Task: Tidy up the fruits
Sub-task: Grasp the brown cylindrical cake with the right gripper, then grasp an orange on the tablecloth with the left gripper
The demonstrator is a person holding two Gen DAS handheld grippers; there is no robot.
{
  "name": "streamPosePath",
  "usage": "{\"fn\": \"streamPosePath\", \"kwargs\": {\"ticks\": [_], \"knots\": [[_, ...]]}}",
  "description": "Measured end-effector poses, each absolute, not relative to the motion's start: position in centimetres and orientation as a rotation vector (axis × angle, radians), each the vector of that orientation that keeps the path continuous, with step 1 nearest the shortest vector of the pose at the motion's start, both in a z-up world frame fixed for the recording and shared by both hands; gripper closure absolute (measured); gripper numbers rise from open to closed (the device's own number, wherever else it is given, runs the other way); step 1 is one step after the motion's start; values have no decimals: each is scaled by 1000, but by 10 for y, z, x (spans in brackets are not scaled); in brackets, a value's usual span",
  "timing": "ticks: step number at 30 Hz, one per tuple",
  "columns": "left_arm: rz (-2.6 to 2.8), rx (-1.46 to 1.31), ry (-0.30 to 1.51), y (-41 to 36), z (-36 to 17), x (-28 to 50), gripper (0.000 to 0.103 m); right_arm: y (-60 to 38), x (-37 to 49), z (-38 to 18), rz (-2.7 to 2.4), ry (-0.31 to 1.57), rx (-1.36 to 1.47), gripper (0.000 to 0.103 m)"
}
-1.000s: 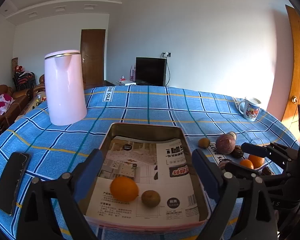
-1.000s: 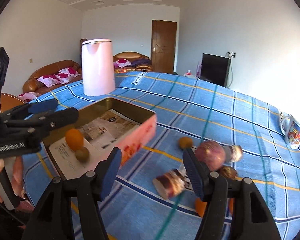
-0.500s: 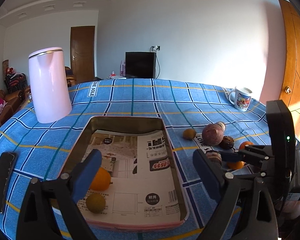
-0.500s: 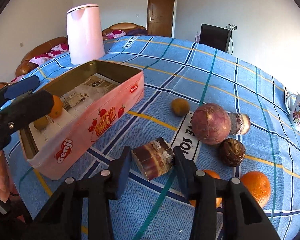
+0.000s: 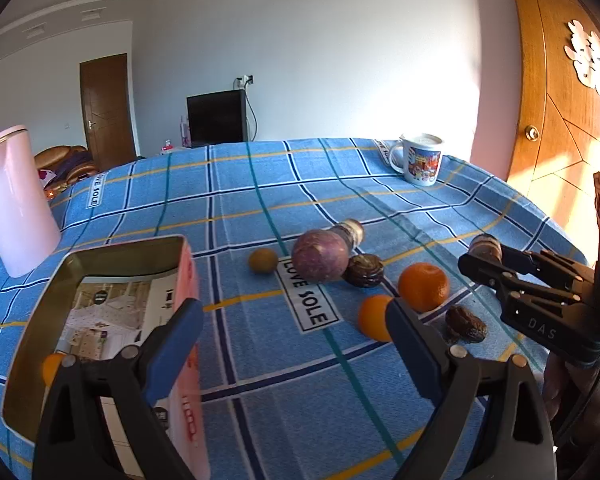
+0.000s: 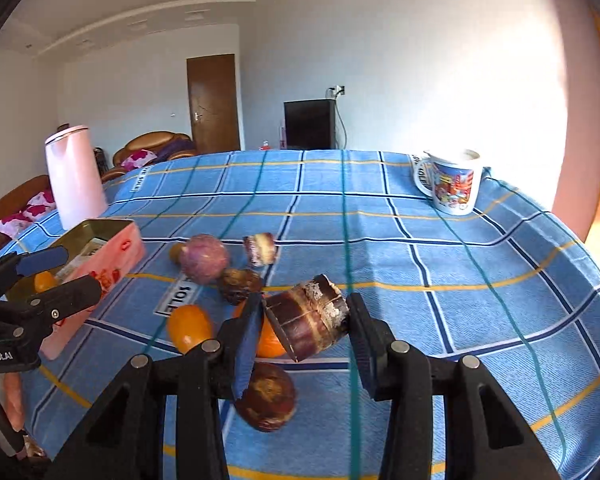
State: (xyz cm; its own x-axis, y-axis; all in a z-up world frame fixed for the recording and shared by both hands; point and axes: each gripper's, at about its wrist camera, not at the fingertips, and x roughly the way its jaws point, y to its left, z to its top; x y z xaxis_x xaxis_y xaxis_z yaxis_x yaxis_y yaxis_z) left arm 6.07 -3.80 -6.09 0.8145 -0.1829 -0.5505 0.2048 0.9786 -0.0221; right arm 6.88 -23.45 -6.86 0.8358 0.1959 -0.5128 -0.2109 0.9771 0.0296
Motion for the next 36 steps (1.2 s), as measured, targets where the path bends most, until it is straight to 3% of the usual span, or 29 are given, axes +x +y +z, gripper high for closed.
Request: {"fn": "streamPosePath", "kwargs": {"ticks": [4,7,11,15,21,36], "knots": [[-262,43,656,-58,-72,77,10,-243,75,-77,191,550,-12,59],[-286,50,708,-68,-79,87,18,-247,78,-84,181,552,6,59],[-321,54,739,-78,-83,96,29,-249,77,-83,178,534,7,59],[-386,43,783,-84,-88,103,48,-251,79,-83,176,534,23,59],[-439,37,772,-85,-88,99,64,-249,78,-83,172,533,20,59],[-425,42,703,-81,-83,88,64,-251,72,-82,178,507,36,59]]}}
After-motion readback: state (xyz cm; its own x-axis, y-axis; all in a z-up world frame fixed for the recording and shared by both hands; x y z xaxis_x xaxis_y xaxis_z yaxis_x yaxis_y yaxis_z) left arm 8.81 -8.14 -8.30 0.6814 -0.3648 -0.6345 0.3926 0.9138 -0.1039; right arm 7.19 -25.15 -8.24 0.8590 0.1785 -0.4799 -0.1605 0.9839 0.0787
